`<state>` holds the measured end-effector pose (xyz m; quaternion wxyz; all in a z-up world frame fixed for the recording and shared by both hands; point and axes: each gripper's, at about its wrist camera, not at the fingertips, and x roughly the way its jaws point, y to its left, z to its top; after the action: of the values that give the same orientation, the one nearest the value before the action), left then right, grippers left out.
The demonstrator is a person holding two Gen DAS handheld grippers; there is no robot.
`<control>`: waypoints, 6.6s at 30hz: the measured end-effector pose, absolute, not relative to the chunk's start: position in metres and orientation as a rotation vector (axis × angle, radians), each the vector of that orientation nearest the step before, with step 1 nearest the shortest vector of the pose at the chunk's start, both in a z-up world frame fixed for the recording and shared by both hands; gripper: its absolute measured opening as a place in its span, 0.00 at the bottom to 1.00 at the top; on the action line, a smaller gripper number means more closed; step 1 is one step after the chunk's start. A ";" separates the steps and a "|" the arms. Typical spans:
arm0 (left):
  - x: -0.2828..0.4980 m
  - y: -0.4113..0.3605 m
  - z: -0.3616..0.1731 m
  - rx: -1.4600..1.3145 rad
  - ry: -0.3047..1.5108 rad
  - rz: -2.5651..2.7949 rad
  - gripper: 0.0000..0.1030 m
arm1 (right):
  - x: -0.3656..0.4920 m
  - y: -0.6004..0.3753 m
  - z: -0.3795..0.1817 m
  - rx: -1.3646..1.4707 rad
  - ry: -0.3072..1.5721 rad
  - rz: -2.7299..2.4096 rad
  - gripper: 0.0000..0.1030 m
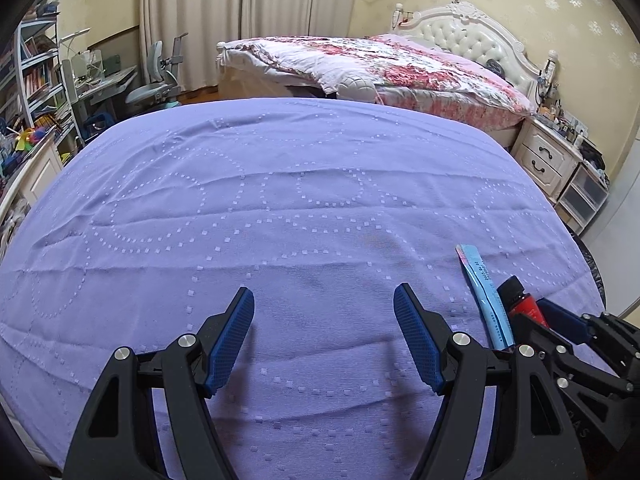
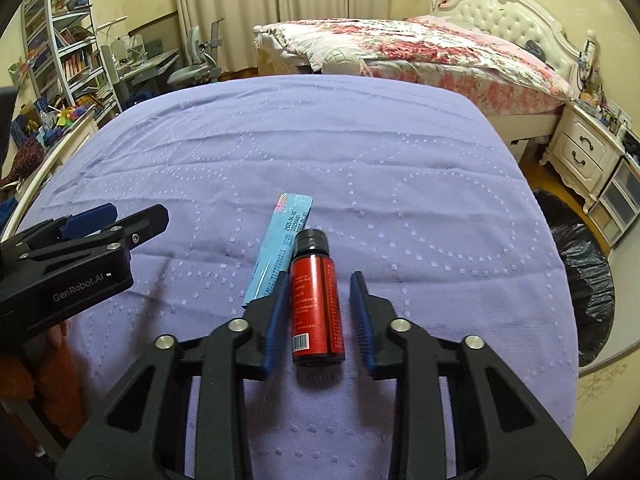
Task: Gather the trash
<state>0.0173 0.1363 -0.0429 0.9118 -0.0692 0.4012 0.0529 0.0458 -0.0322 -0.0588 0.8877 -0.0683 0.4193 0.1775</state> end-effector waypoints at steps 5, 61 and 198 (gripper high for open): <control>0.020 0.128 -0.043 -0.142 0.829 0.084 0.68 | 0.049 -0.039 -0.062 -0.142 0.871 0.350 0.23; 0.058 -0.023 -0.010 -0.001 0.743 -0.257 0.13 | 0.087 -0.187 -0.034 0.028 0.757 0.070 0.23; 0.005 0.008 0.019 -0.004 0.621 -0.010 0.82 | 0.021 -0.179 0.008 0.027 0.599 -0.040 0.83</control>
<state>0.0048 0.0077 0.0194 0.9521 -0.0020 0.3058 -0.0049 0.0208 -0.1790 0.0076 0.9551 0.0131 0.2952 -0.0198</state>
